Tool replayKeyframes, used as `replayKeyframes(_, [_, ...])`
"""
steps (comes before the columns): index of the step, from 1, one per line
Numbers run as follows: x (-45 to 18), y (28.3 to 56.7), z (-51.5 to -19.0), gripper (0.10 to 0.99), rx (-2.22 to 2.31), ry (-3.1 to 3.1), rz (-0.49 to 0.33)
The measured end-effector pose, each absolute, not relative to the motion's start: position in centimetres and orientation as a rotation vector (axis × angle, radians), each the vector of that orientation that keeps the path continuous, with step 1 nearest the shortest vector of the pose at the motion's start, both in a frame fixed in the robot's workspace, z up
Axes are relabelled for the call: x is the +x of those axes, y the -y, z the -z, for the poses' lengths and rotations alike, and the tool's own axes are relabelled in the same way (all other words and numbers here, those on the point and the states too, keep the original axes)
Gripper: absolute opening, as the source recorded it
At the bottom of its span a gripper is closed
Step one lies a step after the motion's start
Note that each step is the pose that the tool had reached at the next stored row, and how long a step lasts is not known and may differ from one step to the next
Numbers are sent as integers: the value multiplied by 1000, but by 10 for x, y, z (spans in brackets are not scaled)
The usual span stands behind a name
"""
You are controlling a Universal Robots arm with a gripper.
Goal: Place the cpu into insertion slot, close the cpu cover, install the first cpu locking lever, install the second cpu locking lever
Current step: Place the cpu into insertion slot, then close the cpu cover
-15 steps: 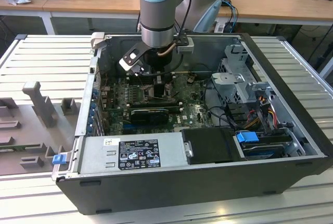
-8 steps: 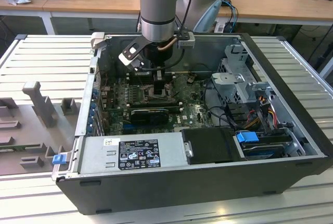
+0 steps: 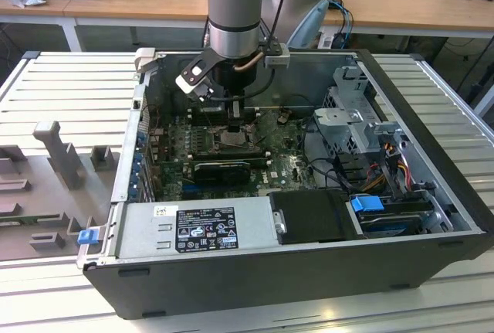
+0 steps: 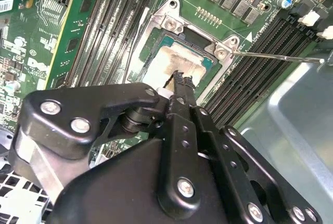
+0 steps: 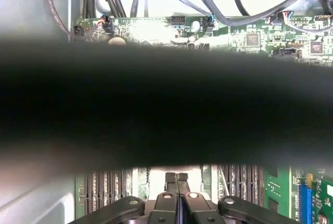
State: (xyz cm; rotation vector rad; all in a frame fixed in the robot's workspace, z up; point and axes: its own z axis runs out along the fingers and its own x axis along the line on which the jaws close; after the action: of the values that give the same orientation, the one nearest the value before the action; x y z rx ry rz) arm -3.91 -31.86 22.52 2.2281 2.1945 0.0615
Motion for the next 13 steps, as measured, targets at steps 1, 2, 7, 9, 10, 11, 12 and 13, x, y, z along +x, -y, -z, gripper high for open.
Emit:
replayKeyframes(1, [-39,319,-226,106,2228,-2195,-62])
replayKeyframes(2, [-39,319,-226,106,2228,-2195,-62])
replayKeyframes(7, [-39,319,-229,106,2228,-2194,-62])
replayKeyframes(9, [-39,319,-231,106,2228,-2195,-62])
replayKeyframes(10, [-39,319,-232,106,2228,-2194,-62])
replayKeyframes(11, [-39,319,-233,106,2228,-2195,-62])
replayKeyframes(12, [-39,319,-233,106,2228,-2195,-62])
replayKeyframes(13, [-36,319,-233,106,2232,-2198,-54])
